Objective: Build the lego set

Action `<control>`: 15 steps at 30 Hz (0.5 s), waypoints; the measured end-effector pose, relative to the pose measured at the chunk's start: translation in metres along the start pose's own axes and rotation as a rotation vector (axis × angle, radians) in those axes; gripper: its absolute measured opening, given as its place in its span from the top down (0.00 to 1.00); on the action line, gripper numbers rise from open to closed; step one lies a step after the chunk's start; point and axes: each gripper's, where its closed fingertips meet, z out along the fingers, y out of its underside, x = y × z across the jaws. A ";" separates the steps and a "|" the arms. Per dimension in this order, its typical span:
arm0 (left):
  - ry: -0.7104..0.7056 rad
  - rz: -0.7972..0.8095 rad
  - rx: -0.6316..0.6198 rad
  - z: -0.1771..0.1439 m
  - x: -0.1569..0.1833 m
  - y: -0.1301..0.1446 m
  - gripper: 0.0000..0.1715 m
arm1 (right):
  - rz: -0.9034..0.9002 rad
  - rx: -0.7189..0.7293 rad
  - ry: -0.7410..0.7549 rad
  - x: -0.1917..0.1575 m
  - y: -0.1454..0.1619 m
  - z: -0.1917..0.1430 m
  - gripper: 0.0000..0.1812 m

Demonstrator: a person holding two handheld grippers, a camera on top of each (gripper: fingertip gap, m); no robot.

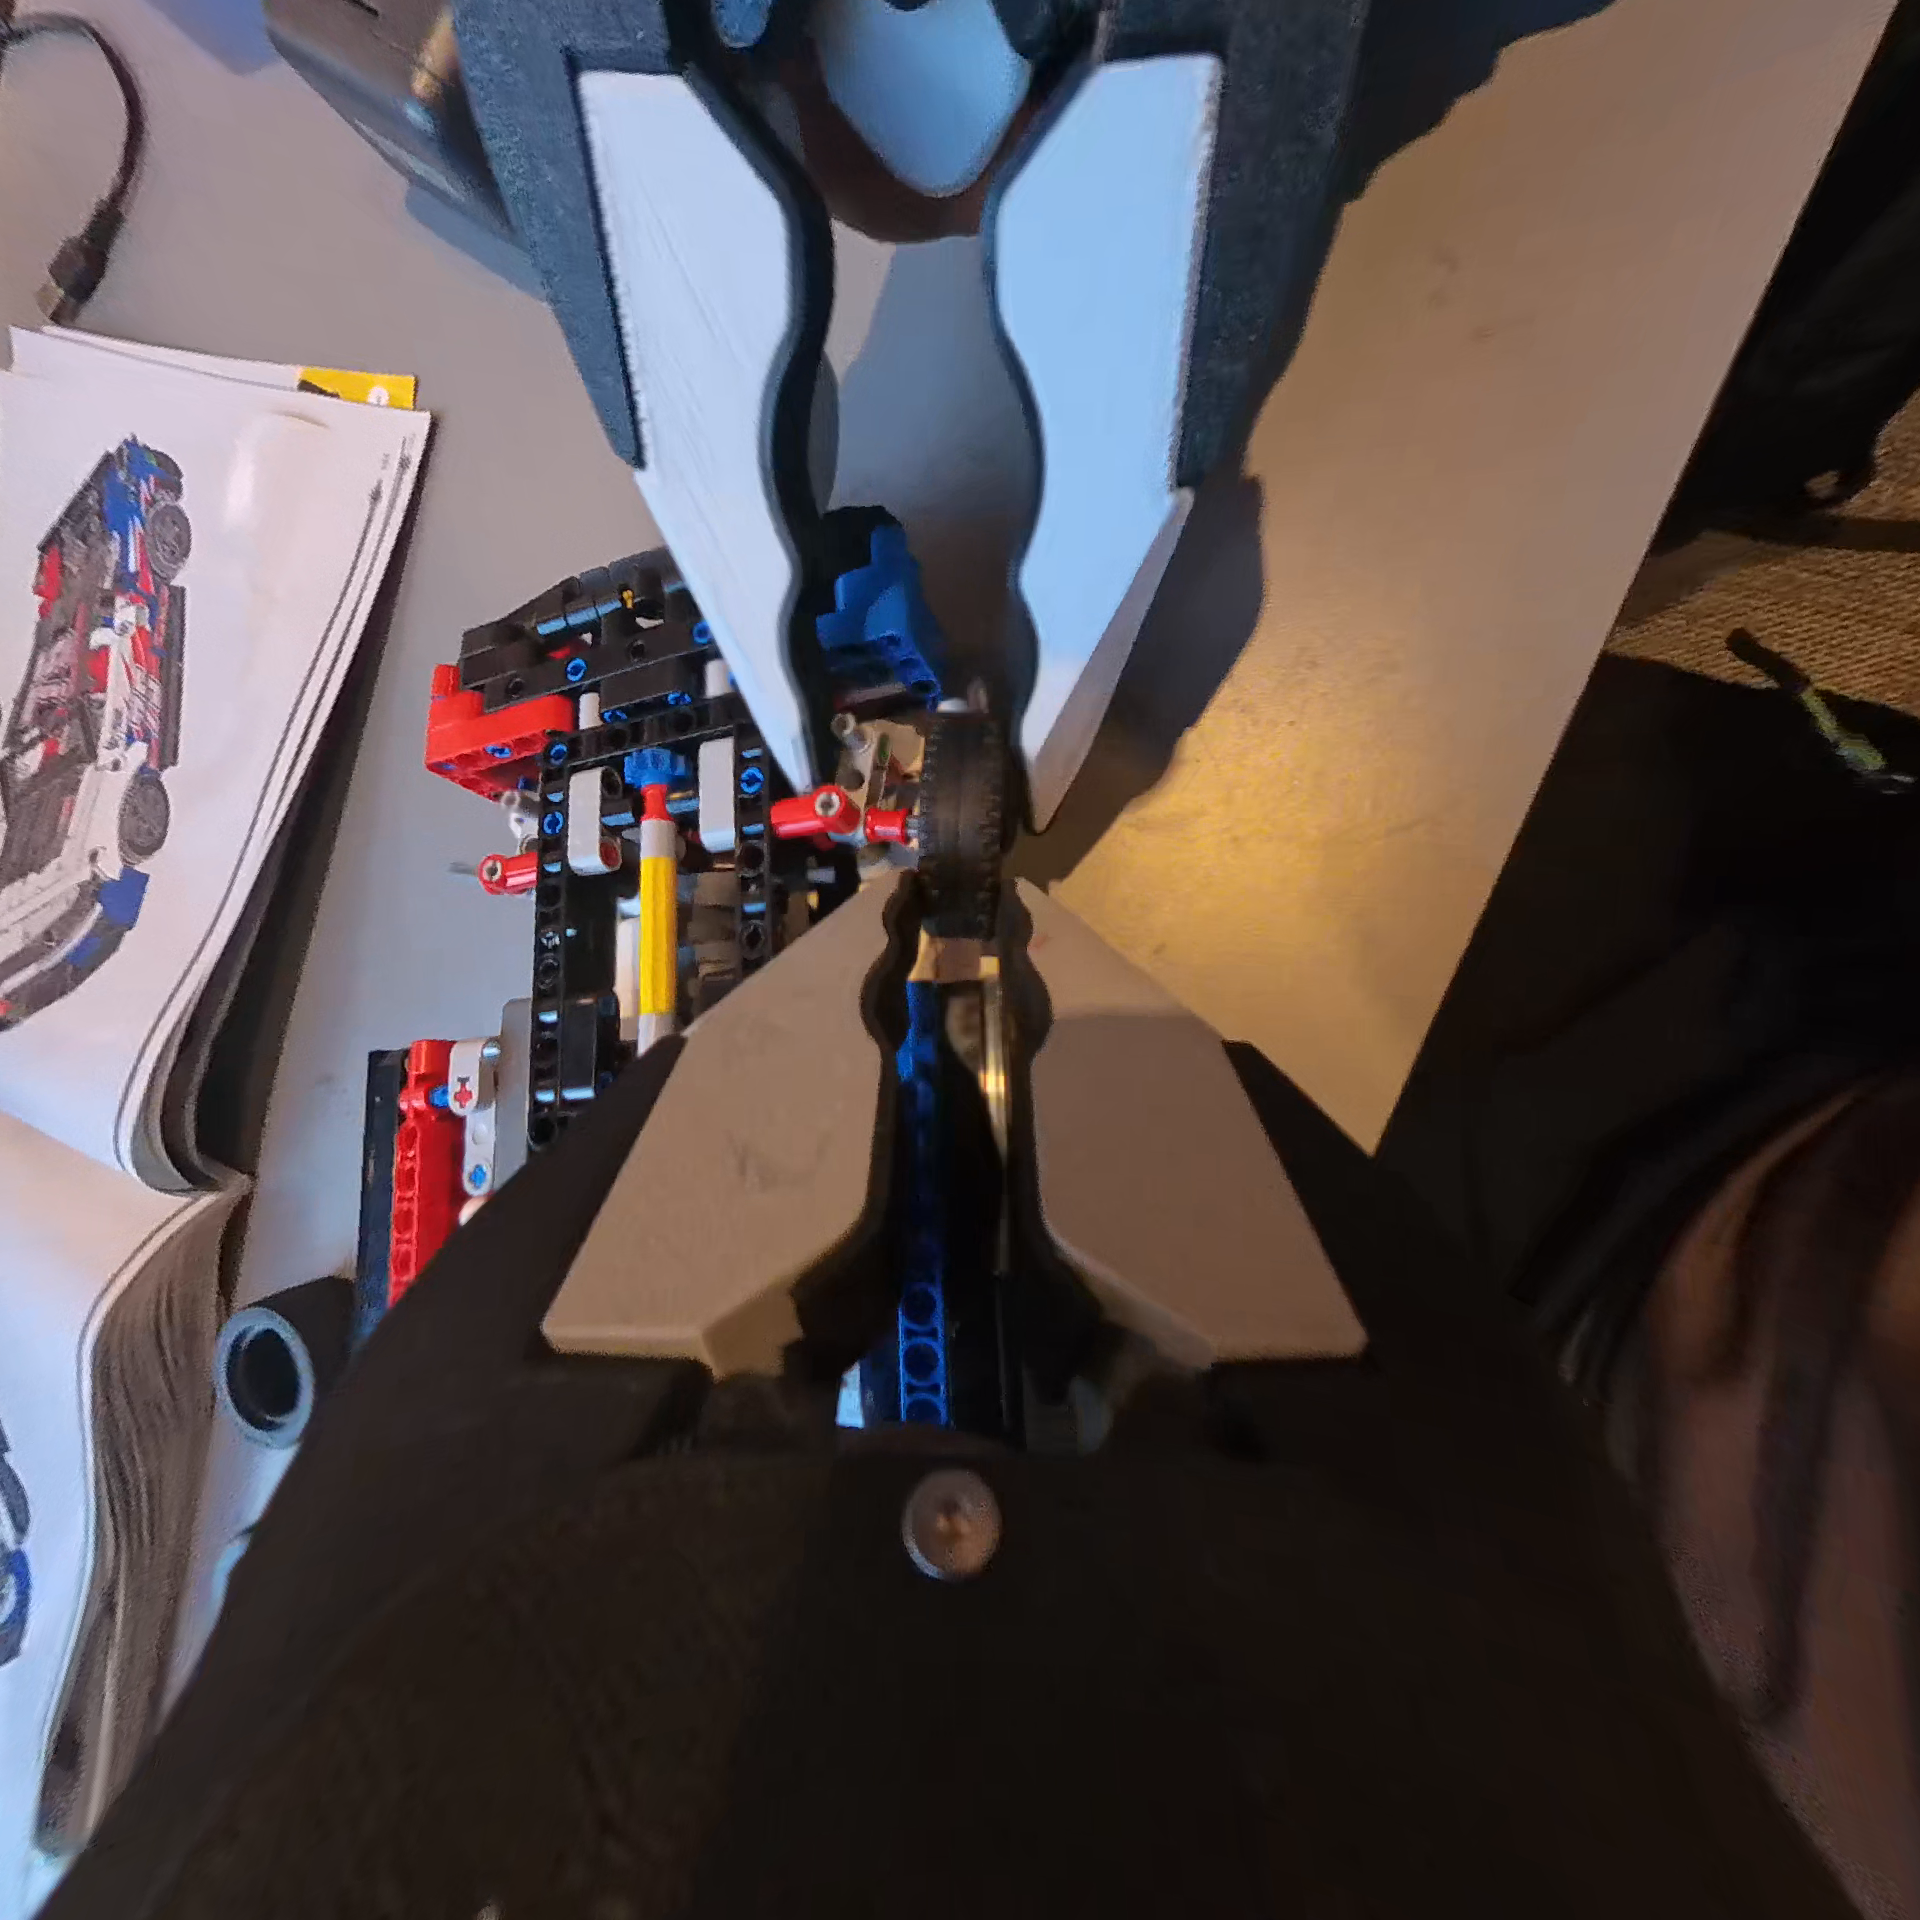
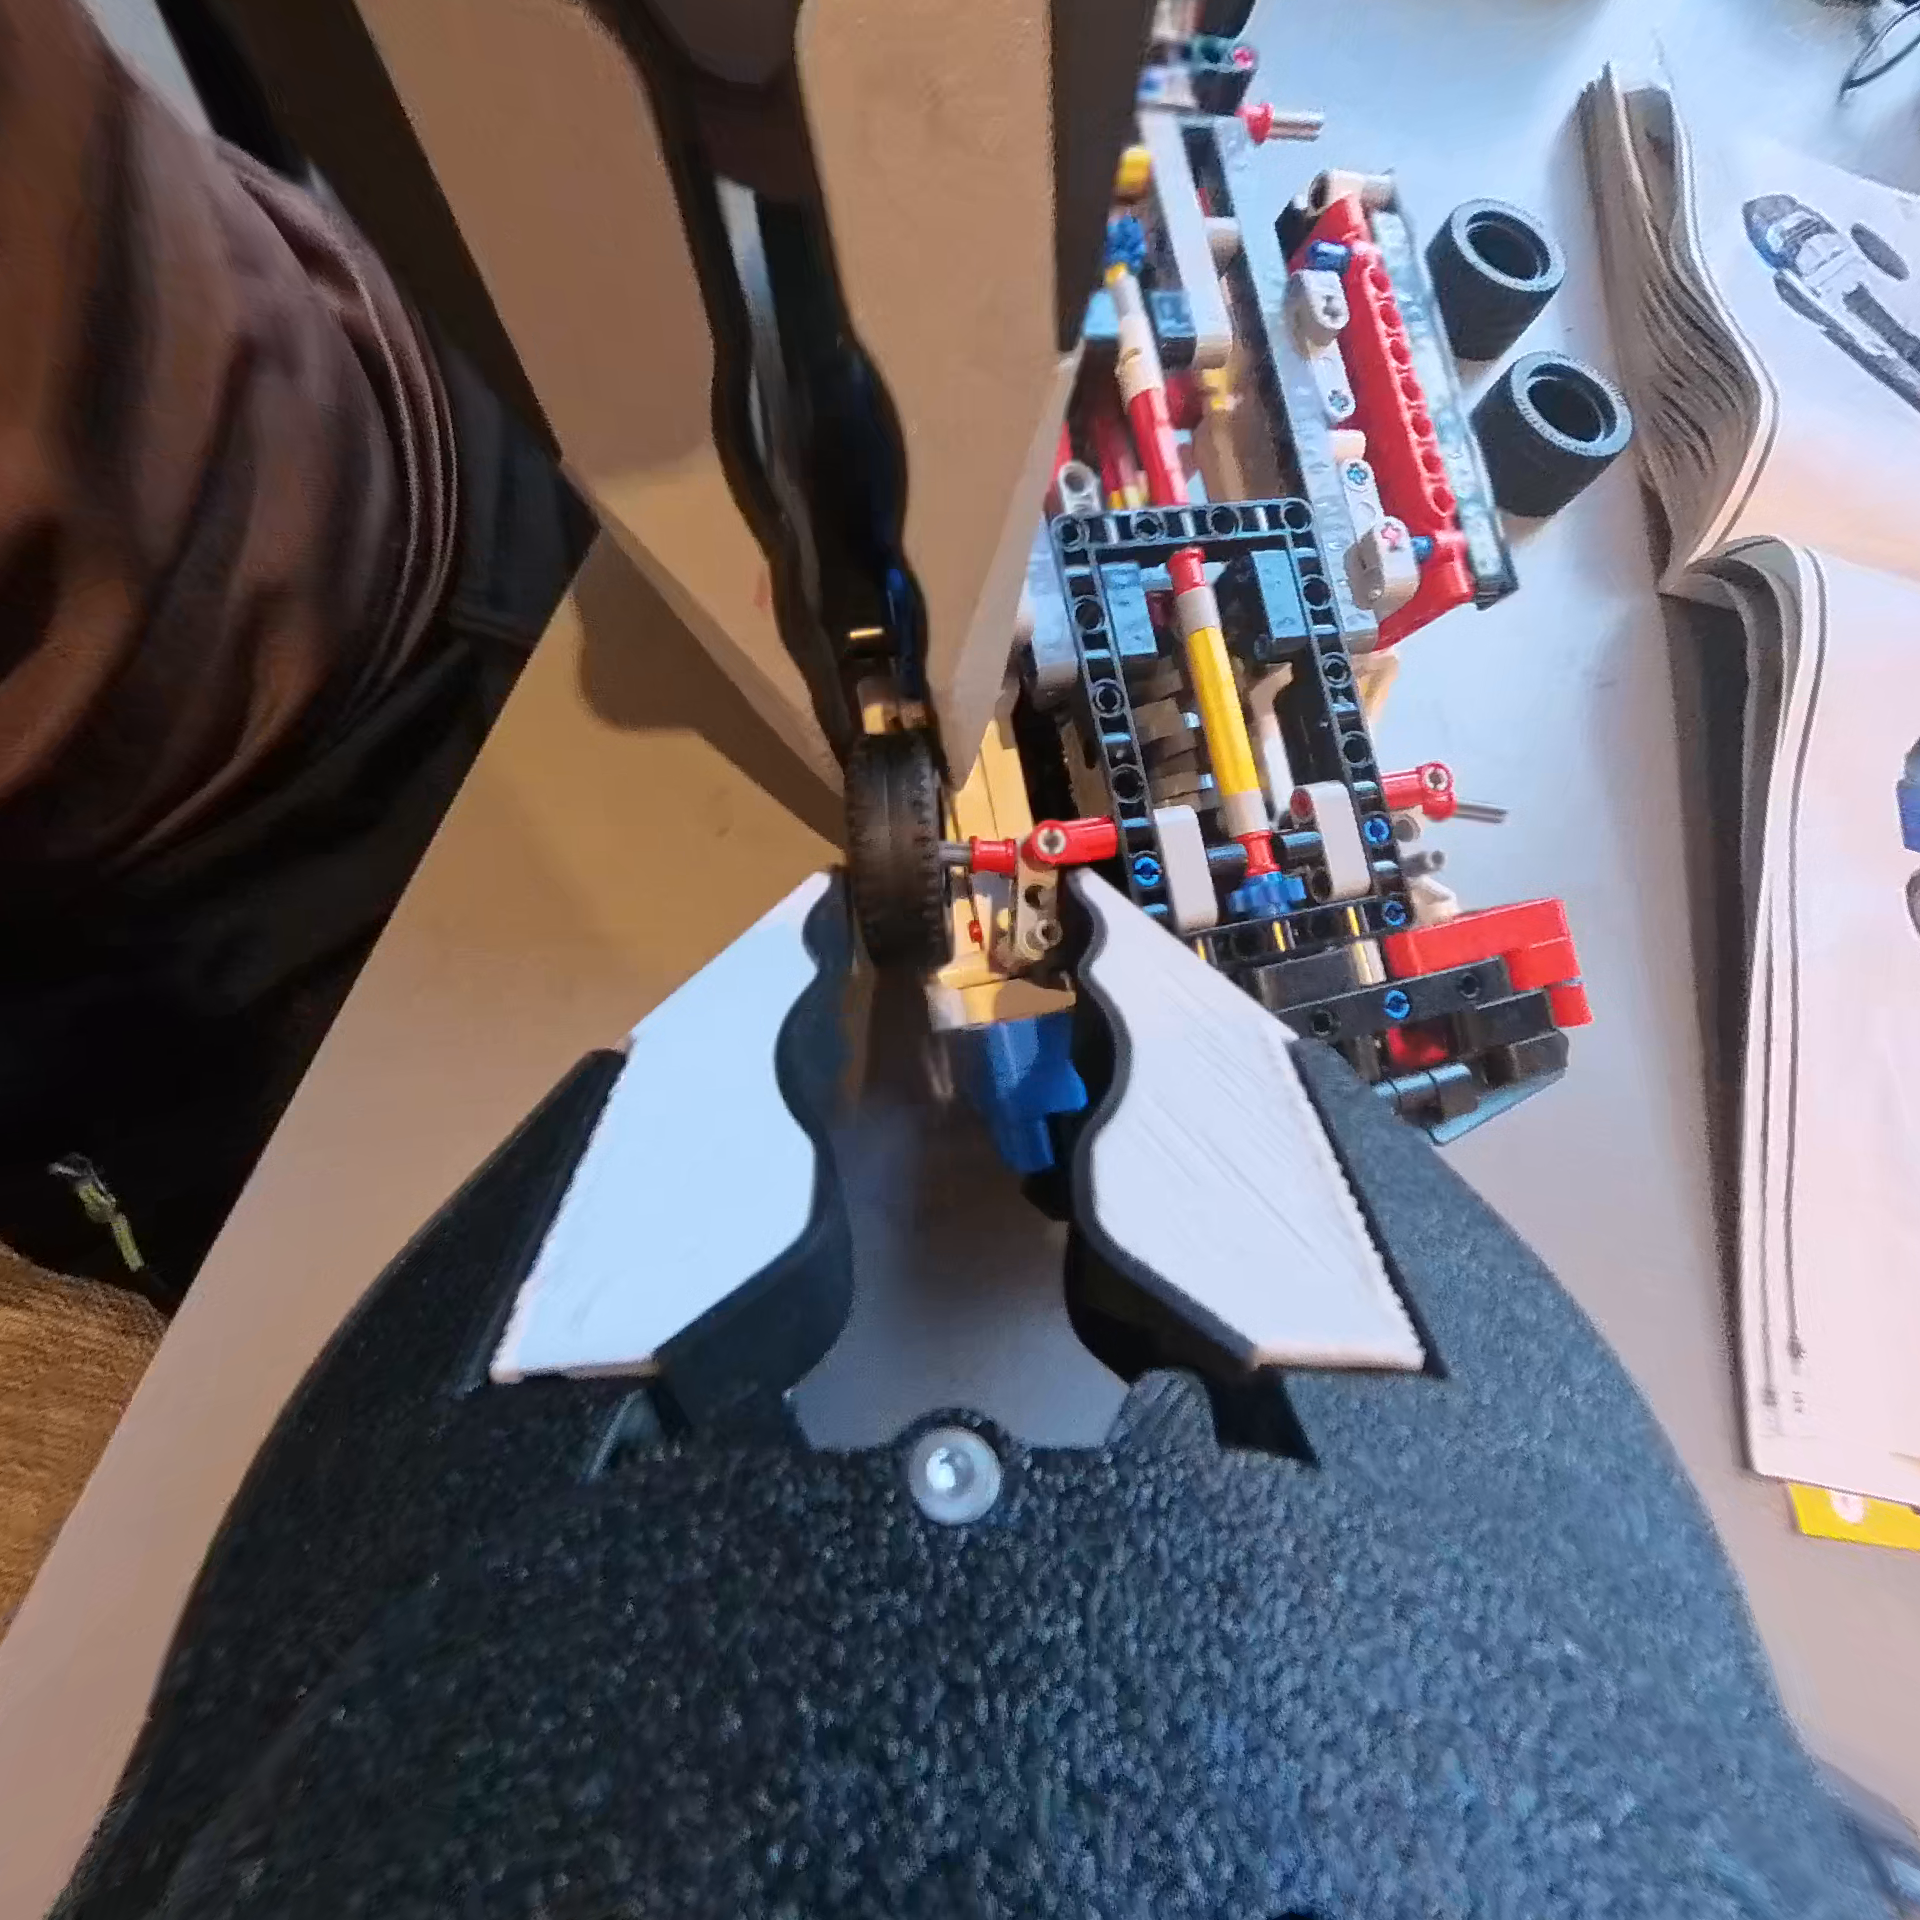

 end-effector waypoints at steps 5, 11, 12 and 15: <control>0.001 -0.011 -0.008 0.003 -0.005 0.003 0.93 | 0.007 0.023 0.024 0.005 -0.002 0.003 0.82; -0.008 -0.026 0.000 0.002 -0.010 0.008 0.93 | -0.036 0.008 0.033 0.010 -0.003 0.006 0.86; 0.005 -0.042 0.015 0.001 -0.010 0.008 0.93 | -0.036 0.011 0.026 0.009 -0.004 0.006 0.87; 0.005 -0.040 -0.003 0.002 -0.015 0.011 0.93 | -0.018 0.013 0.008 0.013 -0.004 0.008 0.87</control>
